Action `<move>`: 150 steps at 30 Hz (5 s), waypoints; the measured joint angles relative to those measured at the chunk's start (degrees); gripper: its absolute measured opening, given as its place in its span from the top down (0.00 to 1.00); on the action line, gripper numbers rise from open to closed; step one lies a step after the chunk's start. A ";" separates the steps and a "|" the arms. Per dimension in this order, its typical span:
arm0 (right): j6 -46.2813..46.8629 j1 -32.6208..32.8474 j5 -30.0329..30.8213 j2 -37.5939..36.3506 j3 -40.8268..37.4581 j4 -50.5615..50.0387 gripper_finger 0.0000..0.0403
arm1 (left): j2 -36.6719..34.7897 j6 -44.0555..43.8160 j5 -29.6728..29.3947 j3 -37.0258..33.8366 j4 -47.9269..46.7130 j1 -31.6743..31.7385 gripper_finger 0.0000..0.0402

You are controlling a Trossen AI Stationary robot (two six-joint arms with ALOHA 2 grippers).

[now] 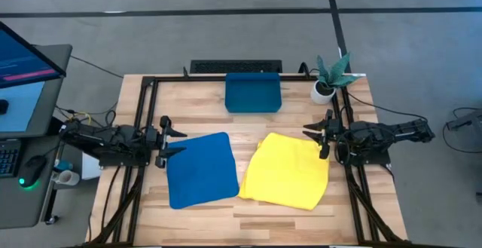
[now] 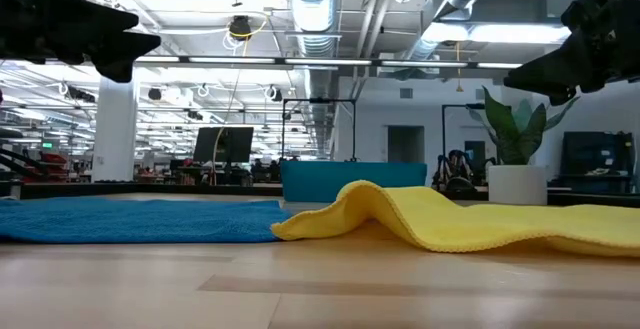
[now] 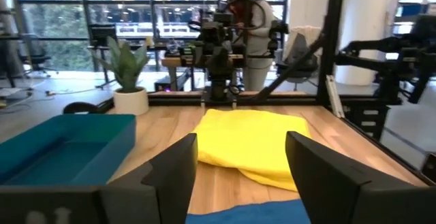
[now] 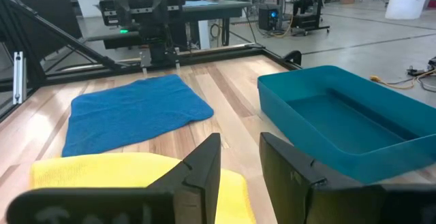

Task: Roll microfiber towels into tight, uniform cylinder then place into a basket
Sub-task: Roll the blue microfiber cloth

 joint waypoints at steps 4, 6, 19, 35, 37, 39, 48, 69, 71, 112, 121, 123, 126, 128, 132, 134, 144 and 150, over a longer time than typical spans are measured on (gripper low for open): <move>0.00 -0.02 0.00 0.01 0.01 -0.01 0.68 | 0.00 -1.16 -0.26 0.00 0.02 -0.02 0.45; -0.02 -0.01 0.01 0.01 0.02 0.00 0.68 | 0.00 -3.76 0.28 0.00 -0.02 -0.04 0.45; 0.00 0.00 0.01 0.01 0.00 0.00 0.68 | 1.02 3.83 1.42 5.46 11.19 -0.04 0.49; 0.00 -0.02 0.00 0.02 0.02 0.00 0.68 | 39.40 8.54 2.03 40.22 -21.96 -4.20 0.51; 0.00 0.00 0.00 0.00 0.01 0.00 0.68 | 44.49 5.38 -0.59 43.80 -27.56 -6.53 0.51; 0.00 0.00 0.01 0.01 0.01 0.00 0.68 | 48.93 1.50 -3.10 46.64 -32.77 -8.97 0.51; 0.00 -0.01 0.02 0.00 0.01 0.00 0.68 | 64.63 -22.47 -5.51 49.61 -45.33 -20.28 0.51; 0.00 0.00 0.00 0.00 0.02 0.00 0.68 | 93.37 -61.55 -1.63 48.98 -40.03 -41.11 0.51; 0.00 -0.01 0.01 0.01 0.01 0.00 0.68 | 93.34 -61.94 -2.27 49.20 -39.67 -41.88 0.51; 0.00 -0.02 0.02 0.02 0.02 0.00 0.68 | 93.42 -63.91 -6.34 44.99 -35.63 -43.18 0.98; 0.00 -0.02 0.02 0.02 0.02 0.00 0.68 | 93.58 -60.26 -6.81 45.00 -31.70 -43.15 0.99; -0.01 0.00 0.01 0.00 0.00 0.00 0.68 | 93.65 -59.76 -6.73 45.66 -31.45 -43.12 0.99; 0.00 -0.01 0.01 0.00 0.00 0.00 0.68 | 93.64 -58.06 -6.52 46.75 -31.54 -43.15 0.99; 0.00 -0.02 0.02 0.02 0.02 0.02 0.68 | 93.64 -57.36 -6.58 47.28 -31.52 -43.15 0.99; 0.00 -0.02 0.02 0.00 0.00 0.09 0.68 | 93.62 -57.26 -6.58 47.60 -31.70 -43.15 1.00; 0.00 -0.01 0.02 0.01 0.00 0.09 0.68 | 93.61 -57.30 -6.56 47.67 -32.39 -43.15 0.99; 0.00 -0.02 0.02 0.02 0.00 0.20 0.68 | 93.55 -57.42 -6.60 47.69 -37.44 -43.10 0.99; -1.65 -0.34 0.31 0.01 0.00 0.23 0.68 | 93.53 -57.30 -6.59 47.69 -39.43 -42.67 0.99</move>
